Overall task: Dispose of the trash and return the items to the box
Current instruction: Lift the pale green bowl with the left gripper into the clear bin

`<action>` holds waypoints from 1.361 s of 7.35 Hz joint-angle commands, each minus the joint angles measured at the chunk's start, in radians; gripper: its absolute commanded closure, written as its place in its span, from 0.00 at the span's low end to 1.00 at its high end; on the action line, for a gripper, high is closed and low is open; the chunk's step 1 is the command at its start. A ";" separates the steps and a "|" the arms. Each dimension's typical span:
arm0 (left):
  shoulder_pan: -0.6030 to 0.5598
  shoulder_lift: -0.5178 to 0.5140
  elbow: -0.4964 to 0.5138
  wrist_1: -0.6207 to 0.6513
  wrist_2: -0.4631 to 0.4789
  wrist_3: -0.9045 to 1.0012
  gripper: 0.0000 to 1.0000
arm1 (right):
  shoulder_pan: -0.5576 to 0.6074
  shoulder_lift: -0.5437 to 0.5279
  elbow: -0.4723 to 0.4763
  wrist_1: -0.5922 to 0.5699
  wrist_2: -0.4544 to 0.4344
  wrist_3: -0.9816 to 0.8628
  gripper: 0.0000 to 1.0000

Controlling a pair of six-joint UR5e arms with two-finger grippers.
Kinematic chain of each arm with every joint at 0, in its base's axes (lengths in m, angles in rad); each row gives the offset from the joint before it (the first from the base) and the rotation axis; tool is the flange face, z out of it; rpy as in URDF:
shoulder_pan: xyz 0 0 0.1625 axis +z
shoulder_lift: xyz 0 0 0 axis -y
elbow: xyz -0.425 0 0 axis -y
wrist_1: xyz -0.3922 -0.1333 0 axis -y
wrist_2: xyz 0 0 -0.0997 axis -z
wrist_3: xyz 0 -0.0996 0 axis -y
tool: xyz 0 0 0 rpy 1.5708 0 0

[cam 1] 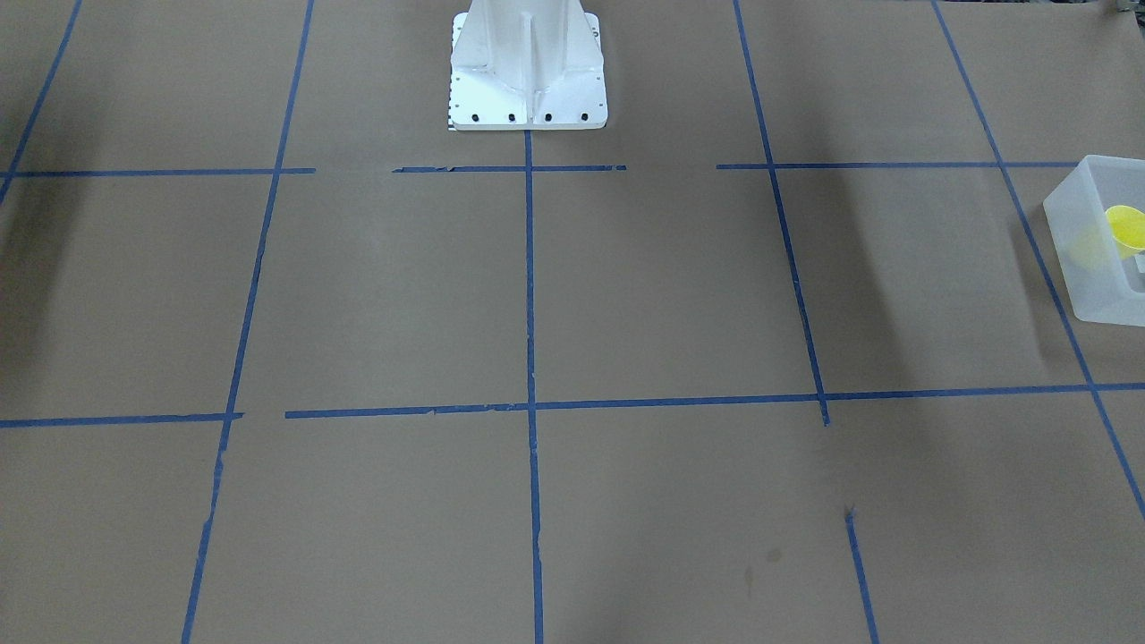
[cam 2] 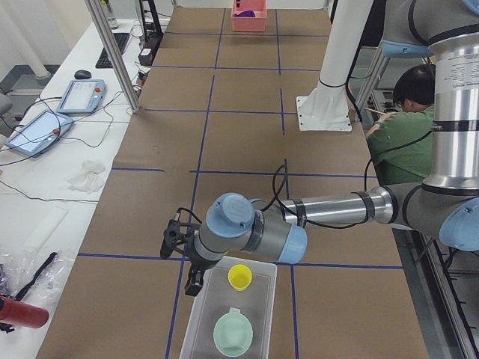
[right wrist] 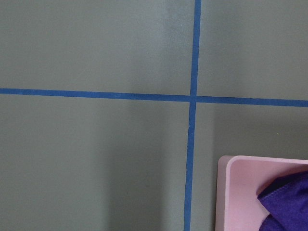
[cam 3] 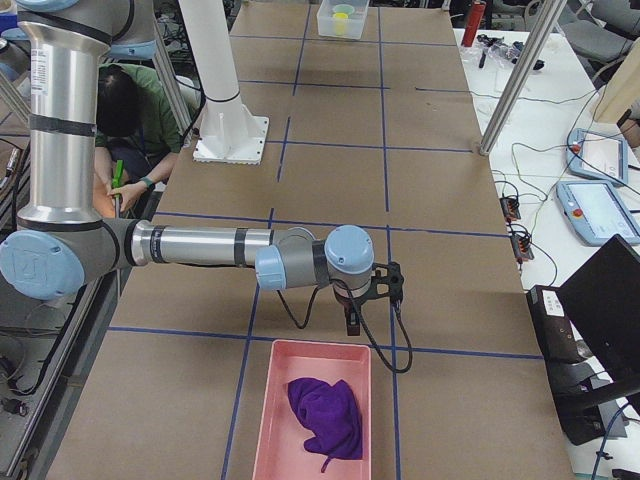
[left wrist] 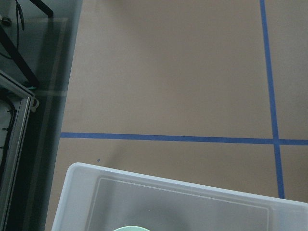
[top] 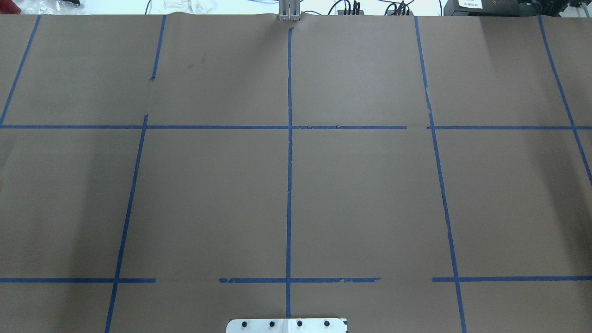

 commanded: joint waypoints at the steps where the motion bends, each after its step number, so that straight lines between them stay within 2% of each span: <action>1: 0.118 -0.007 -0.065 0.164 0.003 0.000 0.00 | 0.000 -0.002 0.000 0.000 0.000 0.000 0.00; 3: 0.127 -0.009 -0.082 0.245 0.002 0.000 0.00 | 0.000 -0.003 -0.001 0.000 0.000 0.000 0.00; 6: 0.127 -0.007 -0.065 0.295 0.002 0.020 0.00 | 0.000 -0.009 -0.003 -0.002 0.000 0.000 0.00; 7: 0.129 -0.015 -0.062 0.356 0.002 0.061 0.00 | -0.001 -0.011 -0.004 -0.002 0.001 0.000 0.00; 8: 0.126 -0.012 -0.064 0.368 0.000 0.144 0.00 | 0.000 -0.013 -0.006 -0.002 0.001 0.000 0.00; 10: 0.126 -0.015 -0.055 0.375 -0.008 0.145 0.00 | -0.001 -0.013 -0.009 -0.002 -0.002 -0.003 0.00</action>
